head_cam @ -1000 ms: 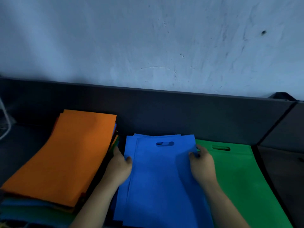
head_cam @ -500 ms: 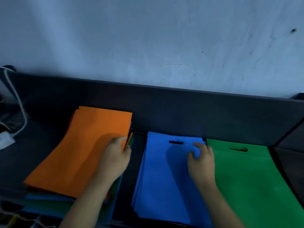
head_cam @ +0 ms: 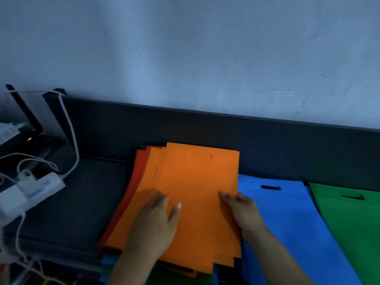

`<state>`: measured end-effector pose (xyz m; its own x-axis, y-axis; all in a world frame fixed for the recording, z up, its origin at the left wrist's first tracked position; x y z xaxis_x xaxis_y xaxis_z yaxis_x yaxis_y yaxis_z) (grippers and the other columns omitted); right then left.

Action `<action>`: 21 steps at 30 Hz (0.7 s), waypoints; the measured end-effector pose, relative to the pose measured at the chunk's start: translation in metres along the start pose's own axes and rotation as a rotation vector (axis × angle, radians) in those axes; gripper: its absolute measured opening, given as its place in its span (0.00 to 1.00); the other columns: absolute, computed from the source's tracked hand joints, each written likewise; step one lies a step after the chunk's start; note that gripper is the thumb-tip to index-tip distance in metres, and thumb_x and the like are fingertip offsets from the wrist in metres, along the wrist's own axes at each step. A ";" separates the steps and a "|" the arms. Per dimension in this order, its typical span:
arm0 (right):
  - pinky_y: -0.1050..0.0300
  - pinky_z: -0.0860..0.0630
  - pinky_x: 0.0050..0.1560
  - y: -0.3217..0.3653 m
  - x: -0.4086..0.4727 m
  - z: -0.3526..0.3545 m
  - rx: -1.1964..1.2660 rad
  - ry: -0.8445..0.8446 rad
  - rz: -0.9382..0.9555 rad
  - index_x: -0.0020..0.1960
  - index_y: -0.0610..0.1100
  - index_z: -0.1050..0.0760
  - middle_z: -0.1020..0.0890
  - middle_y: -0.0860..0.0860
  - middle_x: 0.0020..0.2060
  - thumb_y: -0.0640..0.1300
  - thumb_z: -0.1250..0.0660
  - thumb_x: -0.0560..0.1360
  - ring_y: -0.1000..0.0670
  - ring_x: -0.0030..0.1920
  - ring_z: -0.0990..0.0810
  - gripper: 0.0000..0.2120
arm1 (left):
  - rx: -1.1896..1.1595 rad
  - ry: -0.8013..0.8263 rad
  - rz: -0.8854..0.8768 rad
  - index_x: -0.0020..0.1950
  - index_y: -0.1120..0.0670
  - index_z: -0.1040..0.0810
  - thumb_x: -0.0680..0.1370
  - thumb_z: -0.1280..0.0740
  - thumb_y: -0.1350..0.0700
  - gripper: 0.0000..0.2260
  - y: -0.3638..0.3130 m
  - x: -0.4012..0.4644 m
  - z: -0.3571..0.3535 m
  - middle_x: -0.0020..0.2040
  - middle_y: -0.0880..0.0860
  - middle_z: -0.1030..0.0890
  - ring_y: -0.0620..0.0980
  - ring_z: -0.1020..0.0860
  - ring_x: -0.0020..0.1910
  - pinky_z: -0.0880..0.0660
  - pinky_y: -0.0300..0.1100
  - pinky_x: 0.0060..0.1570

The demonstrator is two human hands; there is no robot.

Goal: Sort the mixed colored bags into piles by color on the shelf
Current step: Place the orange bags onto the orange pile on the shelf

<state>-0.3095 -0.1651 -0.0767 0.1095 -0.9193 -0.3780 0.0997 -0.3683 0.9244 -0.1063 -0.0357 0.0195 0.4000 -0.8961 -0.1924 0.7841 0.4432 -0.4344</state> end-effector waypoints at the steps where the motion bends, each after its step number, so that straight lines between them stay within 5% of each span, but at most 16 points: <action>1: 0.54 0.16 0.42 0.003 -0.003 0.000 0.011 -0.016 -0.013 0.57 0.43 0.14 0.09 0.49 0.46 0.51 0.24 0.78 0.48 0.44 0.10 0.13 | 0.053 -0.016 -0.017 0.81 0.54 0.41 0.86 0.48 0.43 0.26 0.014 0.007 -0.003 0.82 0.53 0.42 0.54 0.41 0.80 0.47 0.41 0.75; 6: 0.48 0.17 0.45 0.005 -0.010 0.005 0.005 -0.127 0.008 0.55 0.46 0.16 0.10 0.47 0.46 0.47 0.26 0.79 0.42 0.48 0.11 0.07 | 0.076 -0.041 -0.005 0.73 0.54 0.29 0.84 0.49 0.39 0.26 0.072 0.036 -0.018 0.68 0.53 0.25 0.55 0.29 0.71 0.34 0.52 0.73; 10: 0.38 0.15 0.55 0.000 -0.020 -0.007 -0.080 -0.106 0.014 0.58 0.45 0.17 0.10 0.47 0.48 0.44 0.27 0.79 0.42 0.49 0.11 0.08 | 0.143 -0.026 -0.142 0.72 0.54 0.27 0.85 0.48 0.40 0.24 0.070 0.038 -0.025 0.72 0.52 0.26 0.57 0.44 0.81 0.44 0.53 0.79; 15: 0.35 0.16 0.56 0.000 -0.026 -0.011 -0.200 -0.203 0.059 0.57 0.46 0.19 0.12 0.45 0.49 0.45 0.28 0.79 0.41 0.49 0.12 0.07 | 0.051 0.010 -0.159 0.73 0.52 0.31 0.84 0.46 0.40 0.23 0.075 0.039 -0.023 0.69 0.50 0.25 0.54 0.31 0.74 0.28 0.49 0.69; 19: 0.49 0.20 0.41 -0.002 -0.032 -0.001 -0.307 -0.285 0.094 0.60 0.45 0.21 0.14 0.46 0.48 0.45 0.29 0.80 0.44 0.46 0.15 0.10 | 0.110 0.003 -0.165 0.80 0.53 0.38 0.84 0.47 0.40 0.27 0.087 0.044 -0.025 0.77 0.51 0.31 0.51 0.31 0.75 0.28 0.47 0.70; 21: 0.50 0.20 0.42 -0.002 -0.034 0.002 -0.284 -0.285 0.088 0.62 0.45 0.20 0.14 0.46 0.49 0.45 0.28 0.80 0.44 0.47 0.14 0.11 | 0.143 0.014 -0.170 0.79 0.51 0.37 0.84 0.49 0.39 0.26 0.087 0.045 -0.026 0.80 0.52 0.34 0.52 0.34 0.77 0.32 0.50 0.73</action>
<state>-0.3158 -0.1335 -0.0661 -0.1447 -0.9620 -0.2316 0.3753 -0.2700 0.8867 -0.0324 -0.0379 -0.0500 0.2506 -0.9580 -0.1392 0.8994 0.2836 -0.3328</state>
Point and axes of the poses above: each hand's wrist, its own x-axis towards the middle knuckle, its own z-axis out of the back of the hand, y = z × x, the point moved 2 cm from there along x, towards the middle knuckle
